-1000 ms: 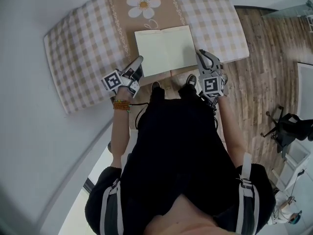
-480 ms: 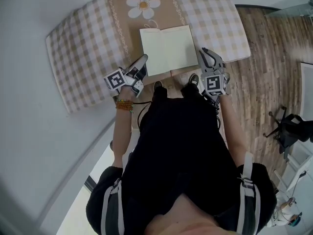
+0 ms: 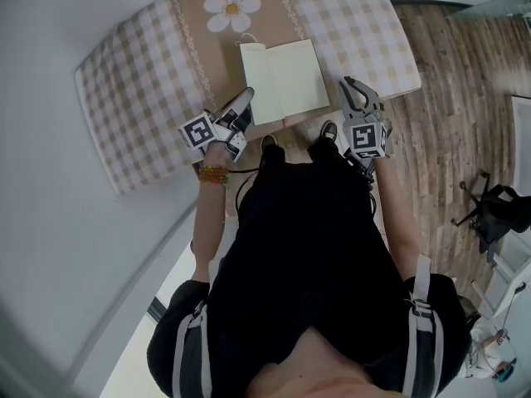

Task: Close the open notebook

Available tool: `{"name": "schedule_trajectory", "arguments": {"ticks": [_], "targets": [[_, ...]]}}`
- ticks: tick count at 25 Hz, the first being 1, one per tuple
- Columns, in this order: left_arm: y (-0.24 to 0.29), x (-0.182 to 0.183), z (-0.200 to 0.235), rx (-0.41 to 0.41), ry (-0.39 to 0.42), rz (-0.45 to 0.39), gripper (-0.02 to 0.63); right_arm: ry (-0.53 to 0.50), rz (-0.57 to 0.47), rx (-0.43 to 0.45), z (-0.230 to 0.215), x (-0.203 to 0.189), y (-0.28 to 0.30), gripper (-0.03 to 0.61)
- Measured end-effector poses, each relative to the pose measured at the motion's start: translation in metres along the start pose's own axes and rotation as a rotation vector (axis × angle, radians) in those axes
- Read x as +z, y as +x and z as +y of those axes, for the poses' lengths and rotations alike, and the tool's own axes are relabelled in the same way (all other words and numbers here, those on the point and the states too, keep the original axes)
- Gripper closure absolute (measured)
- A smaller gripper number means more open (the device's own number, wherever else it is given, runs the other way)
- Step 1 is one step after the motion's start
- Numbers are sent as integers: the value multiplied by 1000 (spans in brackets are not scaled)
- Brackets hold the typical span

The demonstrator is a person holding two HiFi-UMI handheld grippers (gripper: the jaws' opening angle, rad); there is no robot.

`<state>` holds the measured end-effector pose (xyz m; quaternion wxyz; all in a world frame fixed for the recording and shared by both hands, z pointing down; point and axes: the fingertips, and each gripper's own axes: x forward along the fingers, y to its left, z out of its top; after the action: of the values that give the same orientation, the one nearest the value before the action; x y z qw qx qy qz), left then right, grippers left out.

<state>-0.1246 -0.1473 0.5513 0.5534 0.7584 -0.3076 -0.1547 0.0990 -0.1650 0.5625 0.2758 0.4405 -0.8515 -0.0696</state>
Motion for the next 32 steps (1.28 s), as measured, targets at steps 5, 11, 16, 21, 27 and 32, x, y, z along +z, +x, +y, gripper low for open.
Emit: {"name": "schedule_trajectory", "arguments": {"ticks": [5,11,16,21,27,32], "targets": [[9,-7,-6,23,-18,11,595,14,14,11,-9,-3,-7,520],[25,-11,-7,18,-30,28,595,23,10,6,-15,-9,-8,520],[33,-18,-12,26,-22,62,595,44,13,-3,-21,-8,-15,520],[40,-21,-5,30,-21,81,595,50,3,-18,-21,-7,-11,520],[72,-26,-3,42,-47,105,595,85,8,-22,-38,-19,-8,520],[83,-44,0,57,-34,141,595,87,5,-34,-43,-28,-21,520]]}}
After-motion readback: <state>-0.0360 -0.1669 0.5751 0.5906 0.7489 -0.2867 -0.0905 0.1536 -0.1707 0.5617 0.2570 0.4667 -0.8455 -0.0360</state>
